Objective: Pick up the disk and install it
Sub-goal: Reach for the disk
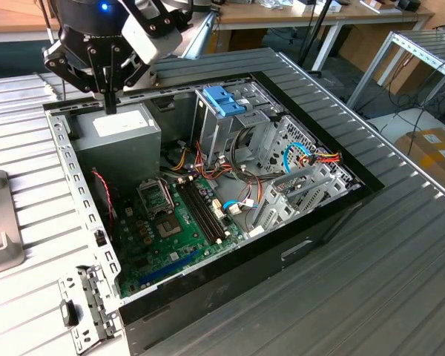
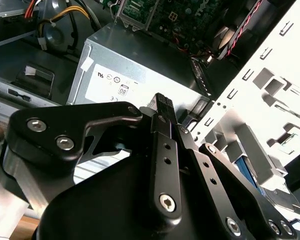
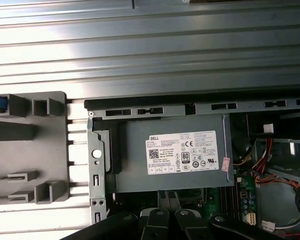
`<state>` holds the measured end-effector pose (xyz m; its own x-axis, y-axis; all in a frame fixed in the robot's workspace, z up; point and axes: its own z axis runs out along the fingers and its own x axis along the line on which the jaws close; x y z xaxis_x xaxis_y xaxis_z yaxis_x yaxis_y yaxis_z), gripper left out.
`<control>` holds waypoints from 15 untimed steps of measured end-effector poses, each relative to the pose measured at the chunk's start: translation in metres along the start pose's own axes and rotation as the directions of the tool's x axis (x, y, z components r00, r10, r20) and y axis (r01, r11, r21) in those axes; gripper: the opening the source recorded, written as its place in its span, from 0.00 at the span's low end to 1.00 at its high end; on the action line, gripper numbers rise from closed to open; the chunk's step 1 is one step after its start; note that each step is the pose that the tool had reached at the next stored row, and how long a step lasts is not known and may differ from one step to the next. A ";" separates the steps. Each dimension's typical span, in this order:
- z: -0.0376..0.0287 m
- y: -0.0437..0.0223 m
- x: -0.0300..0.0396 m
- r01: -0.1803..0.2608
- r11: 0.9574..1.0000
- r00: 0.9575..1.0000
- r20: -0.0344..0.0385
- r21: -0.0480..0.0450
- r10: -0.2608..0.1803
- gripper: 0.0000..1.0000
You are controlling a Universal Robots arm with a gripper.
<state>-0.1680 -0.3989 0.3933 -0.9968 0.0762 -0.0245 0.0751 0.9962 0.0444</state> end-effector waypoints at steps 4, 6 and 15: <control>0.0000 -0.0002 0.0020 0.000 1.000 1.000 0.000 0.000 0.000 0.10; -0.0001 -0.0002 0.0027 0.000 1.000 1.000 0.000 0.000 0.000 0.10; -0.0002 -0.0005 0.0067 0.000 1.000 1.000 0.000 0.000 0.000 0.10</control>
<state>-0.1748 -0.3989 0.3933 -0.9968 0.0762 -0.0244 0.0751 0.9962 0.0444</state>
